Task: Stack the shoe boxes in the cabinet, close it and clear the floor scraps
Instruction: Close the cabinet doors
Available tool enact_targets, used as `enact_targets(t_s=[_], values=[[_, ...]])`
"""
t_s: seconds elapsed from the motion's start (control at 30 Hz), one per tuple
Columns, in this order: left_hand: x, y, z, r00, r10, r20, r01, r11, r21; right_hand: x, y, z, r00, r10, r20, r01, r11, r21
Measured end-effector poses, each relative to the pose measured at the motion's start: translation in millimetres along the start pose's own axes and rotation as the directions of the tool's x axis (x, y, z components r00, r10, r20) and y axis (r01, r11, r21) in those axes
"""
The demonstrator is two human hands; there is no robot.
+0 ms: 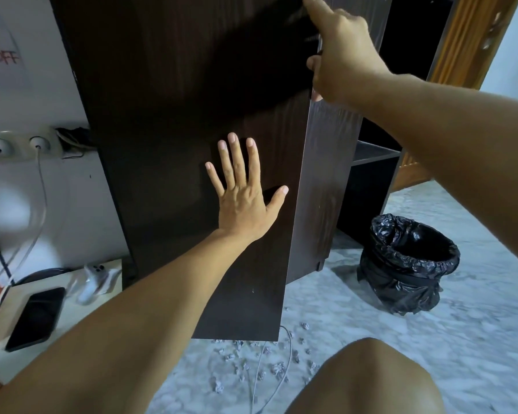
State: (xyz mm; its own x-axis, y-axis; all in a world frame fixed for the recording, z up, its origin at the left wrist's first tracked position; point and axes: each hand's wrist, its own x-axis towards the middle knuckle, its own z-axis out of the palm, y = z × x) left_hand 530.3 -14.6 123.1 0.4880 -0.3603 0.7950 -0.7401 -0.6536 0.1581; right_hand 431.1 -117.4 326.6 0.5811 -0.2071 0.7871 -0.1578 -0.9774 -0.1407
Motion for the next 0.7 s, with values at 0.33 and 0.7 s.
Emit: enact_targets(t_s=[0.33, 0.7], values=[[-1.9, -1.8, -4.9, 1.000, 0.013, 0.026, -0.013, 1.000, 0.005, -5.1, -7.9, -4.2, 0.999, 0.036, 0.037, -0.037, 0.999, 0.033], [-3.5, -4.9, -4.4, 0.999, 0.024, 0.035, -0.023, 1.000, -0.015, -8.4, -8.3, -4.9, 0.997, 0.038, 0.061, -0.041, 0.998, 0.042]])
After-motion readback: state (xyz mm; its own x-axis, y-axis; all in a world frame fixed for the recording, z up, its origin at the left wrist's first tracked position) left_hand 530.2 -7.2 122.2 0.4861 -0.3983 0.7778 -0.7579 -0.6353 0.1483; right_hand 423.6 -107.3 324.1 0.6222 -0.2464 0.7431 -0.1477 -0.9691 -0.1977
